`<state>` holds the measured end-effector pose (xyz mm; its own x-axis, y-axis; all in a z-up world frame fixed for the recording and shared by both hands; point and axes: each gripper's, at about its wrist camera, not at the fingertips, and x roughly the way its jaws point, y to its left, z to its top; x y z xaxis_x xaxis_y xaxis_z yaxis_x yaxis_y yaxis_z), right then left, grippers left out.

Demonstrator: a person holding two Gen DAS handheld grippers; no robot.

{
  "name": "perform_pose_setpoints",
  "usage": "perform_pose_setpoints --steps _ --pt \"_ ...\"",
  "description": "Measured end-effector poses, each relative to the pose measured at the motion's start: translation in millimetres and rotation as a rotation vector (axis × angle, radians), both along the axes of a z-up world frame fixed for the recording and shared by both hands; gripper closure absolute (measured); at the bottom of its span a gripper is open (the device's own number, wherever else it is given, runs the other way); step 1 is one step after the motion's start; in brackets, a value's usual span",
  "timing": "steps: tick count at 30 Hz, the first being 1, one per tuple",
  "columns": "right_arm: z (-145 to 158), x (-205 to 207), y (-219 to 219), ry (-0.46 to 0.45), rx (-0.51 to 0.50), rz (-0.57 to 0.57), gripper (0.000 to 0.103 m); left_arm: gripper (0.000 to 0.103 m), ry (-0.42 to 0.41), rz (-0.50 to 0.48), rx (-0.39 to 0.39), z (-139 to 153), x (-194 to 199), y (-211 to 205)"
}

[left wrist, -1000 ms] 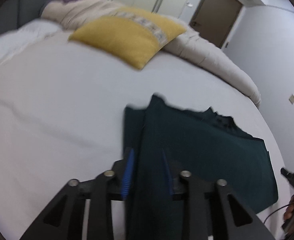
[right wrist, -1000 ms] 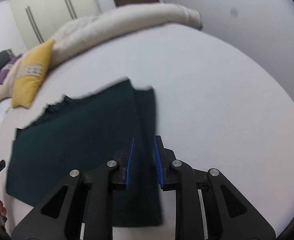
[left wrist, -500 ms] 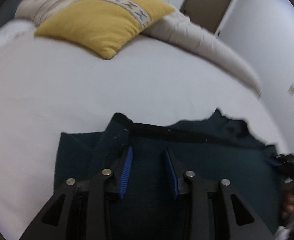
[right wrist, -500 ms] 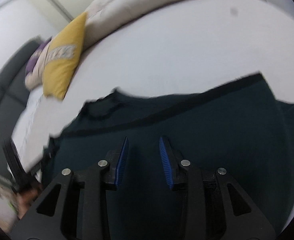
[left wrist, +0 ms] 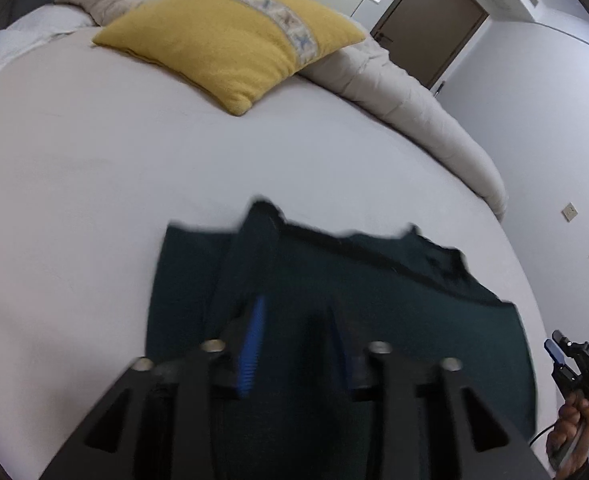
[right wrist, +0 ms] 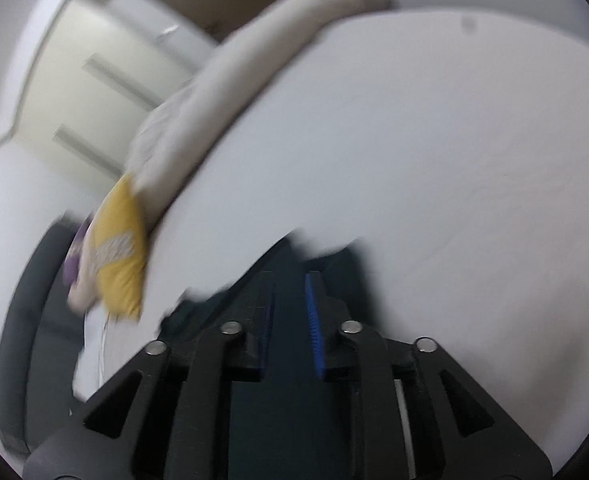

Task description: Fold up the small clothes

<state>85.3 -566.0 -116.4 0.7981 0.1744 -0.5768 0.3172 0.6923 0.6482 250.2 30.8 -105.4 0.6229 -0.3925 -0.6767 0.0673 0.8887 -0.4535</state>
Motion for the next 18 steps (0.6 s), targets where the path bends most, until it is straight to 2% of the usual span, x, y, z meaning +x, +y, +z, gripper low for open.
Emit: perform_pose_setpoints --steps 2,3,6,8,9,10,11,13,15,17,18 --pt "11 -13 44 -0.044 -0.011 0.127 0.057 0.047 -0.046 -0.026 0.000 12 -37 -7" --pt "12 -16 66 -0.052 -0.011 0.189 0.048 0.047 -0.049 -0.037 0.012 13 -48 -10" --pt "-6 -18 132 -0.035 0.025 0.394 0.048 0.047 -0.006 -0.070 0.070 -2 -69 -16" --pt "-32 -18 160 0.041 0.017 0.463 0.048 0.059 0.005 -0.062 0.045 -16 -77 -3" --pt "-47 -19 164 0.089 0.014 0.463 0.050 0.061 0.003 -0.059 0.031 -17 -81 4" --pt "-55 -24 161 0.076 0.012 0.460 0.057 0.062 0.008 -0.055 0.015 -17 -84 10" --pt "-56 -29 156 0.045 0.014 0.456 0.060 0.062 0.013 -0.057 -0.009 -16 -87 18" --pt "-58 -38 133 0.040 0.053 0.403 0.066 0.062 0.018 -0.066 -0.016 -17 -95 27" --pt "-57 -44 110 0.046 0.053 0.333 0.067 0.062 0.015 -0.061 -0.024 -17 -104 37" --pt "-55 -61 83 0.060 0.040 0.245 0.066 0.062 0.012 -0.035 -0.075 -14 -118 53" --pt "-53 -67 73 0.065 0.038 0.202 0.064 0.059 0.008 -0.014 -0.081 -11 -123 59"
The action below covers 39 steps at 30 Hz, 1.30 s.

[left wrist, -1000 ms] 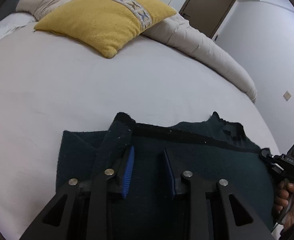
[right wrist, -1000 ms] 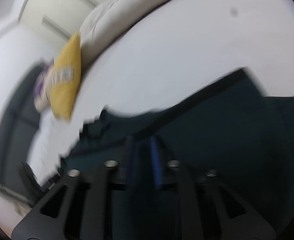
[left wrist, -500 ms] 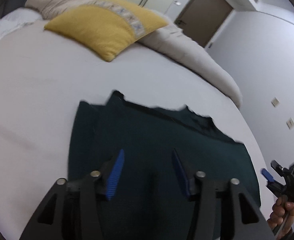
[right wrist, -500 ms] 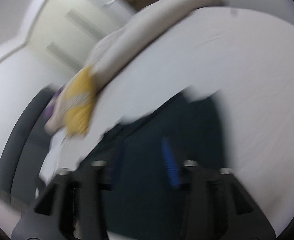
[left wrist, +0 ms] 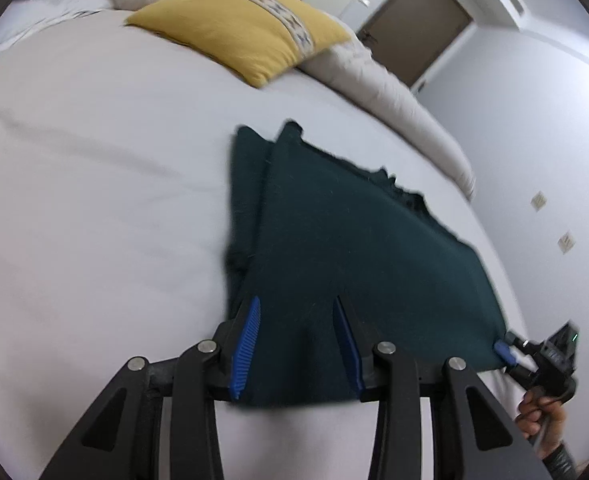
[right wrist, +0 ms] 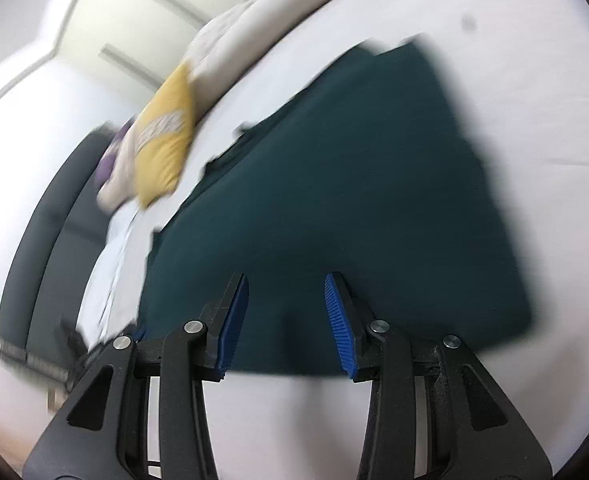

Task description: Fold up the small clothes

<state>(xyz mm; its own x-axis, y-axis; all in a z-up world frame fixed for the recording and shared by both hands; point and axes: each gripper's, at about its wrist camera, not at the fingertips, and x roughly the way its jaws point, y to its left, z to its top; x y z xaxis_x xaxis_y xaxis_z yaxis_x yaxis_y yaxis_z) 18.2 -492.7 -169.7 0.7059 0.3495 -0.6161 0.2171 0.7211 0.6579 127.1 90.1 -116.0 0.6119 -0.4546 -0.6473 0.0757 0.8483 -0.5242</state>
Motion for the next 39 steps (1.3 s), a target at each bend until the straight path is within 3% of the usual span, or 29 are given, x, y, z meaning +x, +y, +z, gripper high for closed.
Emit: perform_pose_setpoints --steps 2,4,7,9,14,19,21,23,26,29,39 --pt "7 -18 -16 0.009 -0.026 -0.078 0.063 0.039 -0.017 0.079 0.002 8 -14 17" --pt "19 -36 -27 0.009 -0.037 -0.123 0.058 0.026 -0.028 0.136 -0.052 12 -19 37" --pt "34 -52 -21 -0.028 -0.017 -0.113 0.053 0.024 0.016 0.137 -0.080 10 -4 43" --pt "41 -45 -2 -0.058 0.007 -0.052 0.052 0.024 0.057 0.089 -0.131 5 14 38" --pt "49 -21 33 -0.095 0.102 0.068 0.052 0.024 0.156 0.025 -0.138 -13 57 20" --pt "47 5 64 -0.094 0.150 0.138 0.052 0.025 0.197 0.020 -0.128 -16 82 11" --pt "46 25 77 -0.095 0.164 0.163 0.052 0.035 0.211 0.015 -0.115 -17 87 9" --pt "45 39 85 -0.093 0.173 0.185 0.052 0.062 0.231 0.019 -0.103 -21 89 11" --pt "45 57 100 -0.088 0.180 0.221 0.052 0.073 0.261 0.025 -0.176 -29 91 22" --pt "42 72 113 -0.074 0.176 0.258 0.052 0.080 0.278 0.016 -0.246 -35 91 30" --pt "28 118 166 -0.020 0.169 0.350 0.052 0.088 0.229 -0.013 -0.220 -19 87 23"
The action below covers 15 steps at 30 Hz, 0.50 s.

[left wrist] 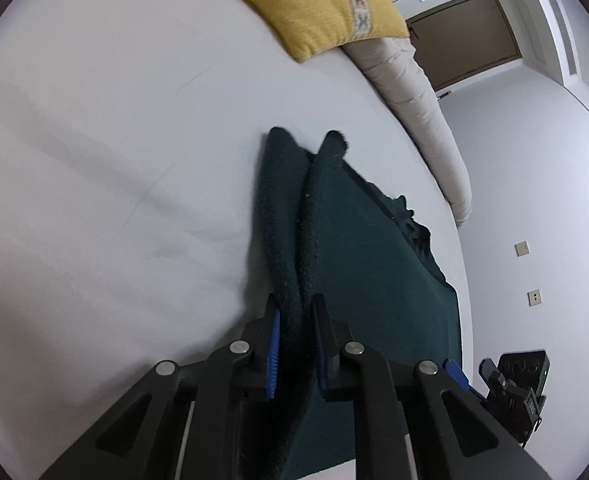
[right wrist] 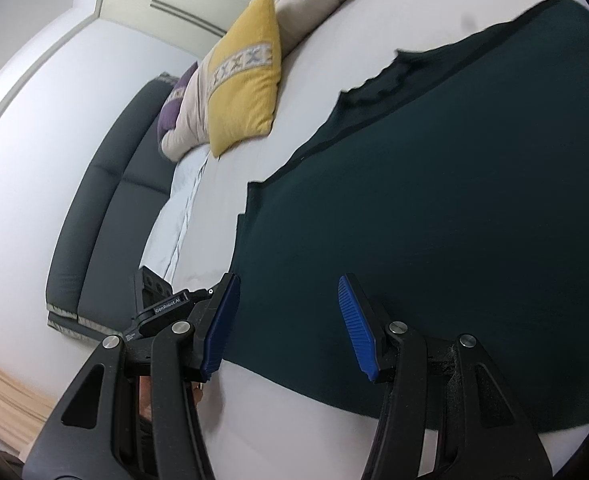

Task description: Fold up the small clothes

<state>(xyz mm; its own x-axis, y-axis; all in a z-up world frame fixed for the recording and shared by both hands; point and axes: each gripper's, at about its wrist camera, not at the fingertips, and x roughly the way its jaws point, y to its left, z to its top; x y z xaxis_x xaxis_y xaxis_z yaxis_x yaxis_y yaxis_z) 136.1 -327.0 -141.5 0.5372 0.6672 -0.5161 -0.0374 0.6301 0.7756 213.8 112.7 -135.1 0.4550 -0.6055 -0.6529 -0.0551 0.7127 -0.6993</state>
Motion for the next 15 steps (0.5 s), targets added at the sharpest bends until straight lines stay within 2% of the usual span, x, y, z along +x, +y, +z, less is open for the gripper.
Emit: perform_pose_setpoints --steps 4,8,12,15 --pt "-8 22 20 0.013 0.008 0.038 0.052 0.088 -0.037 -0.019 0.030 15 0 -8" --pt "-44 49 34 0.104 -0.051 0.061 0.057 0.088 -0.059 -0.039 0.047 29 1 -19" --pt "-41 47 26 0.083 0.019 0.049 0.057 0.089 -0.089 -0.074 0.085 47 2 -40" --pt "-35 43 4 0.063 0.074 0.013 0.055 0.089 -0.123 -0.115 0.119 66 2 -70"
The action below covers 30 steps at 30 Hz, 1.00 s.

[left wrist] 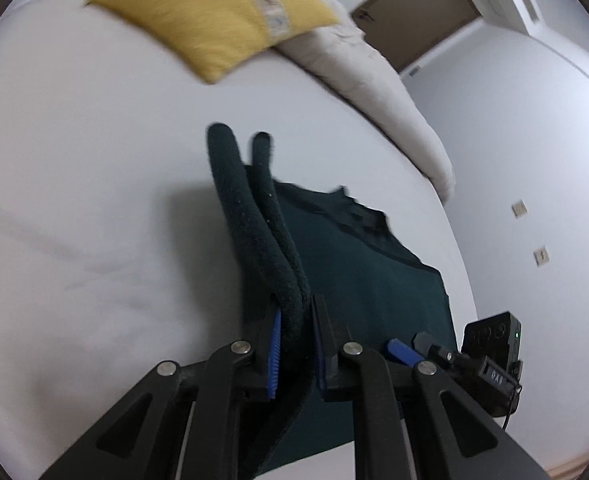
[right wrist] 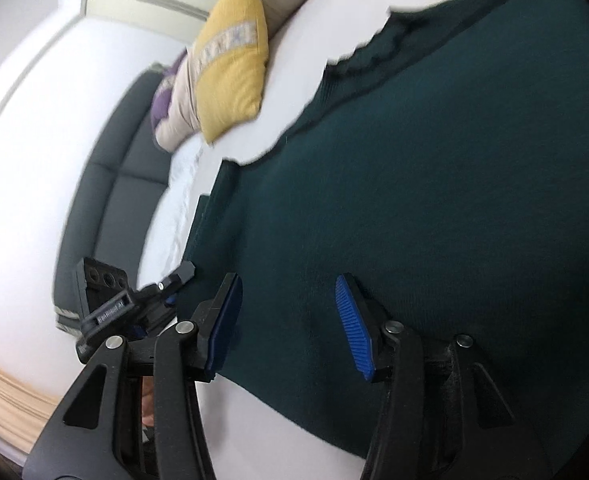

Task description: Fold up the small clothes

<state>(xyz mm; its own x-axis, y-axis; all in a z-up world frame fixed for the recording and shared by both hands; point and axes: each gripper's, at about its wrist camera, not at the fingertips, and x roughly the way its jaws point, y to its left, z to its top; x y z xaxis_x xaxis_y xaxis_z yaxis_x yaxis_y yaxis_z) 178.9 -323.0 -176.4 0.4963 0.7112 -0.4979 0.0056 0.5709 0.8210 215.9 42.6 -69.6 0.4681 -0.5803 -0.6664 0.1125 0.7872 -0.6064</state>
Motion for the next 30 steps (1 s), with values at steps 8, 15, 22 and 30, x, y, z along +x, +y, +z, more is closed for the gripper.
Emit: perform_pose_setpoints --steps 8,15,22,30 --pt "13 -19 -102 -0.029 0.052 -0.155 0.055 0.091 -0.036 -0.165 0.025 12 12 -143" --pt "-11 -30 -159 0.024 0.061 -0.226 0.055 0.102 0.072 -0.292 -0.026 -37 1 -222" --pt "-2 -25 -136 0.010 0.042 -0.176 0.052 0.076 -0.169 -0.167 -0.086 29 -29 -133" --pt "-5 19 -65 0.142 -0.011 -0.029 0.053 0.076 -0.066 -0.062 -0.062 -23 -24 -72"
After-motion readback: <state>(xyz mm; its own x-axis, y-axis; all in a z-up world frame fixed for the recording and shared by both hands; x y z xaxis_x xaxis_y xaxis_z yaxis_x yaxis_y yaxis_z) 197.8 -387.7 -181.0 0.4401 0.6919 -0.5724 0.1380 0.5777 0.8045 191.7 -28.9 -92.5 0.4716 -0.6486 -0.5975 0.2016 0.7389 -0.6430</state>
